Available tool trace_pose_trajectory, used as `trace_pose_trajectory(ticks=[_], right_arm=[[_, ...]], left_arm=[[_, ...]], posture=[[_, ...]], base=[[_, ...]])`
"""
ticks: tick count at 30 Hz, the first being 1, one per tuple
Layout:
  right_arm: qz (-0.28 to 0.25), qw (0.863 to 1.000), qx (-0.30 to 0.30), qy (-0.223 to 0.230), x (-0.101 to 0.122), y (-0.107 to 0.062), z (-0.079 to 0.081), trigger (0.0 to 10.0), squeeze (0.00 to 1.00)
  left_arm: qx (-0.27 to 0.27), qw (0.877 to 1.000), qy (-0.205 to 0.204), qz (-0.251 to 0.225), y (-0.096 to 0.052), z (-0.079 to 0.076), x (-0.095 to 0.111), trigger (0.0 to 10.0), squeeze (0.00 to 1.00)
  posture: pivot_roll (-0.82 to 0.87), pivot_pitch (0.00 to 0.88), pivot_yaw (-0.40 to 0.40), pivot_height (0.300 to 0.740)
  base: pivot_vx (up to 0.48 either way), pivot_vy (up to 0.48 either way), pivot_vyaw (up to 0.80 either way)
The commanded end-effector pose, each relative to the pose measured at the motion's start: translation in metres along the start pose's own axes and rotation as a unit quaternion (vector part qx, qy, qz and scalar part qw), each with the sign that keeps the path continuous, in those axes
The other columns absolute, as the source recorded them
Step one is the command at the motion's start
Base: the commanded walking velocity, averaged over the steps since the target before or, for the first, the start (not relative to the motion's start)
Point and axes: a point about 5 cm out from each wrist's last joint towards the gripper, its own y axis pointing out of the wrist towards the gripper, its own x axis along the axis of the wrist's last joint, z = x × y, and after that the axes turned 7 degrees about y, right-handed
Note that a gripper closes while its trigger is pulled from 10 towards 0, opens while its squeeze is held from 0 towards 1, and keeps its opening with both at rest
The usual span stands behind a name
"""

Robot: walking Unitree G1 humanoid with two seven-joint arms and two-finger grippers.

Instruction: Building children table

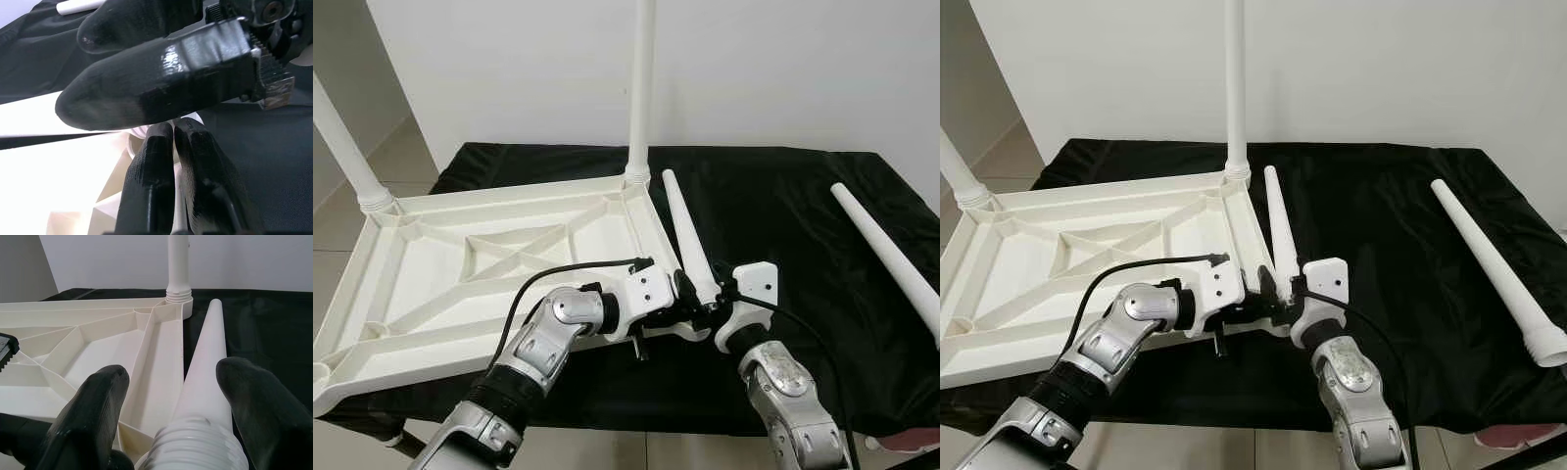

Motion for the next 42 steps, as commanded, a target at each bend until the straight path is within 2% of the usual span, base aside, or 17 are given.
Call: trace_pose_trajectory(ticks=[1,4,6,7,8,11,12,14,15,42], right_arm=[[-0.002,1.000,-0.005,0.005,0.002,-0.001,-0.001,10.0,0.00],[-0.005,1.000,-0.007,0.005,0.004,0.000,-0.002,10.0,0.00],[-0.013,1.000,-0.012,0.005,0.009,0.000,-0.003,10.0,0.00],[-0.013,1.000,-0.012,0.005,0.009,0.000,-0.003,10.0,0.00],[-0.017,1.000,-0.013,0.005,0.011,0.000,-0.003,10.0,0.00],[-0.019,1.000,-0.013,0.005,0.012,0.001,-0.003,10.0,0.00],[-0.020,1.000,-0.009,0.005,0.013,0.001,-0.002,10.0,0.00],[-0.020,1.000,-0.009,0.005,0.013,0.001,-0.002,10.0,0.00],[-0.021,1.000,-0.004,0.003,0.014,0.001,0.000,10.0,0.00],[-0.021,1.000,-0.004,0.003,0.014,0.001,0.000,10.0,0.00]], left_arm=[[0.036,0.999,-0.002,0.002,-0.006,0.006,0.000,10.0,0.00],[0.044,0.999,-0.001,0.004,-0.010,0.007,0.000,10.0,0.00],[0.079,0.997,-0.006,0.015,-0.024,0.010,-0.004,10.0,0.00],[0.079,0.997,-0.006,0.015,-0.024,0.010,-0.004,10.0,0.00],[0.106,0.994,-0.015,0.020,-0.034,0.011,-0.007,10.0,0.00],[0.122,0.992,-0.021,0.023,-0.040,0.012,-0.009,10.0,0.00],[0.143,0.989,-0.029,0.022,-0.048,0.013,-0.010,10.0,0.00],[0.143,0.989,-0.029,0.022,-0.048,0.013,-0.010,10.0,0.00],[0.170,0.985,-0.039,0.017,-0.056,0.013,-0.010,10.0,0.00],[0.170,0.985,-0.039,0.017,-0.056,0.013,-0.010,10.0,0.00]], posture=[[-0.02,0.000,0.000,0.740],[-0.02,0.000,0.000,0.740],[-0.03,0.000,0.000,0.740],[-0.03,0.000,0.000,0.740],[-0.03,0.000,0.000,0.740],[-0.03,0.000,0.000,0.740],[-0.02,0.000,0.000,0.740],[-0.02,0.000,0.000,0.740],[-0.01,0.122,-0.023,0.740],[-0.01,0.122,-0.023,0.740]], base=[[0.000,0.000,0.00],[0.000,0.000,0.00],[0.000,0.000,0.00],[0.000,0.000,0.00],[0.000,0.000,0.00],[0.000,0.000,0.00],[0.000,0.000,0.00],[0.000,0.000,0.00],[0.000,0.000,0.00],[0.000,0.000,0.00]])
